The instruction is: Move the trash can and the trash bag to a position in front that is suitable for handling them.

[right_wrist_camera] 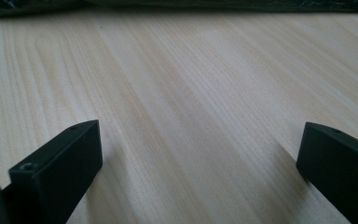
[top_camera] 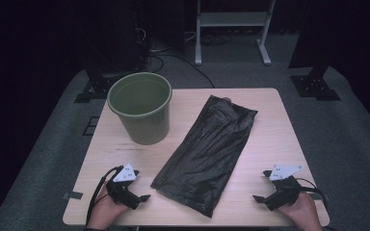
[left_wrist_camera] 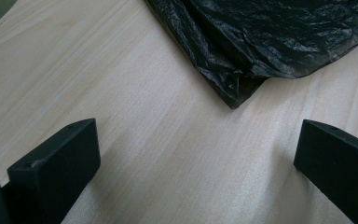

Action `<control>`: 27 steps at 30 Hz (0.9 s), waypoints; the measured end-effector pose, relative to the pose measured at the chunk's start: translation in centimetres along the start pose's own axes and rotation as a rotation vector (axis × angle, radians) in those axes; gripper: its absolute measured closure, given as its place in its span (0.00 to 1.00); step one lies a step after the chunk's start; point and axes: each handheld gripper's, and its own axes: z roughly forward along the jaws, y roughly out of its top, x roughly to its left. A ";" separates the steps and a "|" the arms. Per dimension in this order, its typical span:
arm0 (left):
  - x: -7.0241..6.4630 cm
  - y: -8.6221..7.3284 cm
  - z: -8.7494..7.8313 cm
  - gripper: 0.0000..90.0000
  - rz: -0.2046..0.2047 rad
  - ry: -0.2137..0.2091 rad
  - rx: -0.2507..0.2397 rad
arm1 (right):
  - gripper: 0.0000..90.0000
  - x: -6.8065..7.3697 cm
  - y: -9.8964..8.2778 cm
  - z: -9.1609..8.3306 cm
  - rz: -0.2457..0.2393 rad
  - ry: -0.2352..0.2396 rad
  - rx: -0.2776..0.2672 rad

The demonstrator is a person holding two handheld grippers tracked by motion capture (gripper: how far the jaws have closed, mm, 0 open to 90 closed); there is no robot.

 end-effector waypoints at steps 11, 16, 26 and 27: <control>0.0 0.0 0.0 0.00 -0.009 0.009 0.000 | 0.00 0.0 -0.1 -0.1 0.009 -0.009 -0.002; 0.0 0.0 0.0 0.00 -0.009 0.010 0.000 | 0.00 0.0 0.0 -0.1 0.027 -0.020 -0.004; 0.0 0.0 0.0 0.00 -0.010 0.011 0.000 | 0.00 0.1 0.9 -0.2 0.048 -0.023 -0.010; 0.0 0.0 0.0 0.00 -0.010 0.011 0.000 | 0.02 0.1 1.0 -0.2 0.044 -0.024 -0.013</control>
